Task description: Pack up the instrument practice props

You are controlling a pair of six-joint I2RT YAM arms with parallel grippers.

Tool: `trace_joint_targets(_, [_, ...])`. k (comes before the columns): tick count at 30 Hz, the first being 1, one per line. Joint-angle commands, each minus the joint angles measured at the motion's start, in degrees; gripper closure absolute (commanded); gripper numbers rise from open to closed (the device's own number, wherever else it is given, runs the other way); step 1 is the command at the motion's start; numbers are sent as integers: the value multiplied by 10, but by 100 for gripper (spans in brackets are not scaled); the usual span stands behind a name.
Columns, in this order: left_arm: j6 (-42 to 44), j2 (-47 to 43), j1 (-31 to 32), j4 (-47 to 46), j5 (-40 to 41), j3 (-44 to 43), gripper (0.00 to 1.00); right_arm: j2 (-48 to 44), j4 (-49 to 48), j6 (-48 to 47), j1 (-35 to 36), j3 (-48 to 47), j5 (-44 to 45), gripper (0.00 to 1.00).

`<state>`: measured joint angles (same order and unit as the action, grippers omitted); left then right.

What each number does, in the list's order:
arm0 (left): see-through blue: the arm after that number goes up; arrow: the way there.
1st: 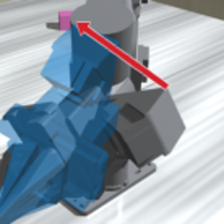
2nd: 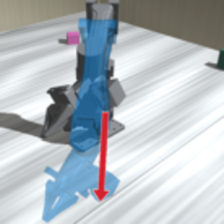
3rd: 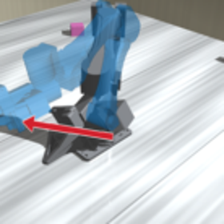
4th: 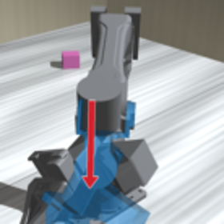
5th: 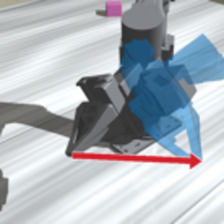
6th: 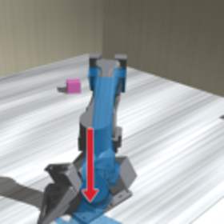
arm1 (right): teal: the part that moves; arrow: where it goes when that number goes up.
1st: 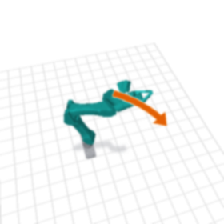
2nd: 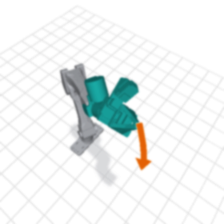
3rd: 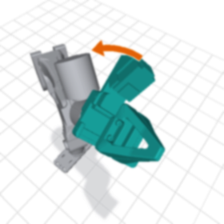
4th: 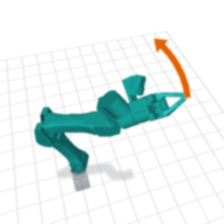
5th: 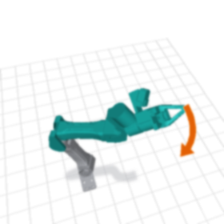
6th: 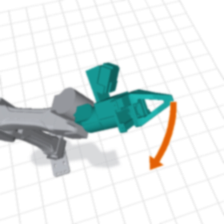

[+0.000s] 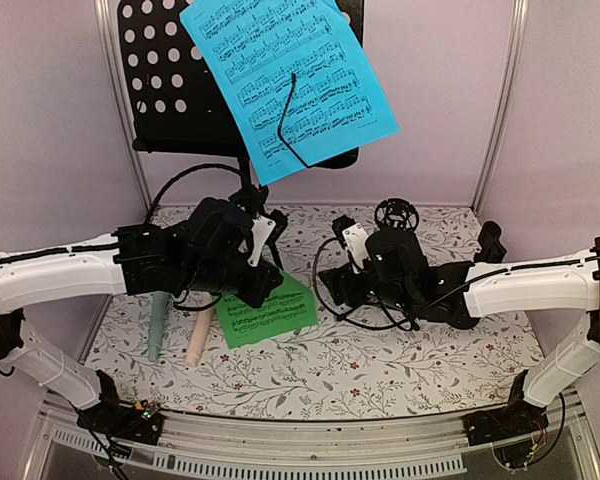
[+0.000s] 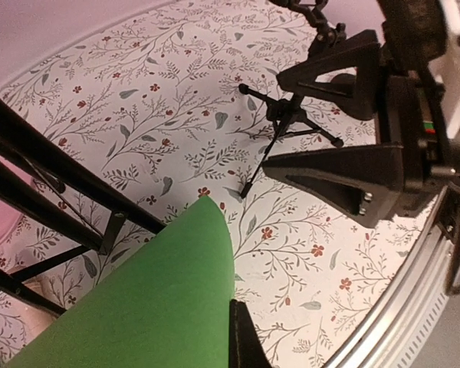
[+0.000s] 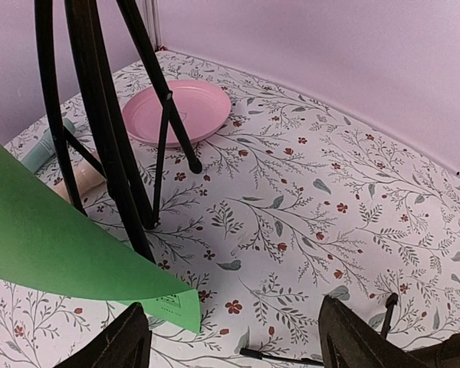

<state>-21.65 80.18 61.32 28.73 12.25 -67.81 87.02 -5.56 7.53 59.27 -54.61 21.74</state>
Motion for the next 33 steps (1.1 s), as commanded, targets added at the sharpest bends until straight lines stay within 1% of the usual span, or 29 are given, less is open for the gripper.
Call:
trace_joint_targets(1, [-2,-86,10,-38,-74,6,100,-30,5,1,3,12,30,23])
trace_joint_targets(5, [9,-126,36,-34,-112,4,100,-43,6,-4,3,15,51,23])
trace_joint_targets(9, [-7,-132,54,7,-92,-14,100,-49,6,-8,3,18,72,23])
trace_joint_targets(11, [-28,-137,59,10,-108,-18,100,-47,6,-10,3,17,75,23])
trace_joint_targets(15, [-53,-159,66,-56,-182,1,100,-42,7,-14,3,15,85,23])
trace_joint_targets(17, [-65,-167,67,-84,-188,8,100,-43,8,-16,3,16,93,23])
trace_joint_targets(21, [-76,-183,70,-85,-184,11,100,-51,7,-17,3,19,108,23])
trace_joint_targets(23, [-76,-206,74,-115,-205,33,100,-55,6,-17,3,21,113,23])
trace_joint_targets(25, [-77,-226,79,-165,-246,63,100,-60,5,-17,3,23,118,23])
trace_joint_targets(27, [-76,-239,83,-219,-308,89,100,-64,5,-18,3,25,127,23])
trace_joint_targets(29, [-79,-239,86,-240,-346,98,100,-69,4,-20,3,26,135,23])
trace_joint_targets(33, [-105,-224,88,-246,-347,99,100,-84,-2,-18,3,35,150,23])
